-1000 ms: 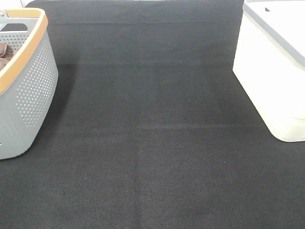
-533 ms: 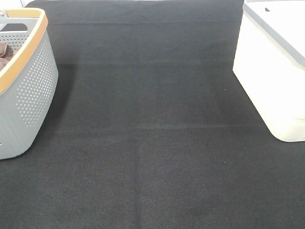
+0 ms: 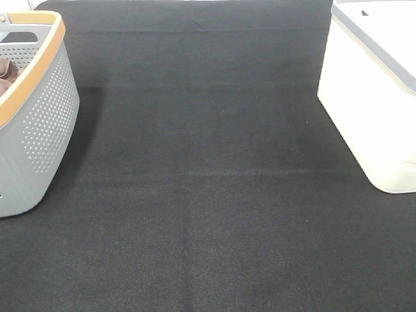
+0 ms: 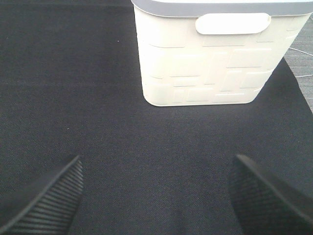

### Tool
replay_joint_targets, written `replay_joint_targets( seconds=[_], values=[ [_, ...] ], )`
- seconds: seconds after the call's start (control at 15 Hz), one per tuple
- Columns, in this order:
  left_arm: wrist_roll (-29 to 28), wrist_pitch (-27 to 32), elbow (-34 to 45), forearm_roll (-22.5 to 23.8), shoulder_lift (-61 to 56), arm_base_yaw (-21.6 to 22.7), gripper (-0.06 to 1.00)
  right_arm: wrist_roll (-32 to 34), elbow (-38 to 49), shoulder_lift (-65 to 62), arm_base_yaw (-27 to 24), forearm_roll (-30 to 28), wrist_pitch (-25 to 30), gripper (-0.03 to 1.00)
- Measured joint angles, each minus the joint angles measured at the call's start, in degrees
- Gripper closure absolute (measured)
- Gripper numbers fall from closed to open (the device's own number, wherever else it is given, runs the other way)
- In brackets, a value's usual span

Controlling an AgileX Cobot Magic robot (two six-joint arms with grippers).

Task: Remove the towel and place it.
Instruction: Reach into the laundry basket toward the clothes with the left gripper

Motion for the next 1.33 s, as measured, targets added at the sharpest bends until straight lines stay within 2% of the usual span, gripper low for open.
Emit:
replay_joint_targets(
  seconds=[1.2, 1.33],
  values=[
    [0.0, 0.0, 0.0, 0.2, 0.0, 0.0, 0.25, 0.0, 0.0, 0.0, 0.0, 0.0, 0.0, 0.2],
    [-2.8, -0.7, -0.1, 0.2, 0.0, 0.0, 0.25, 0.0, 0.0, 0.0, 0.0, 0.0, 0.0, 0.2]
  ],
)
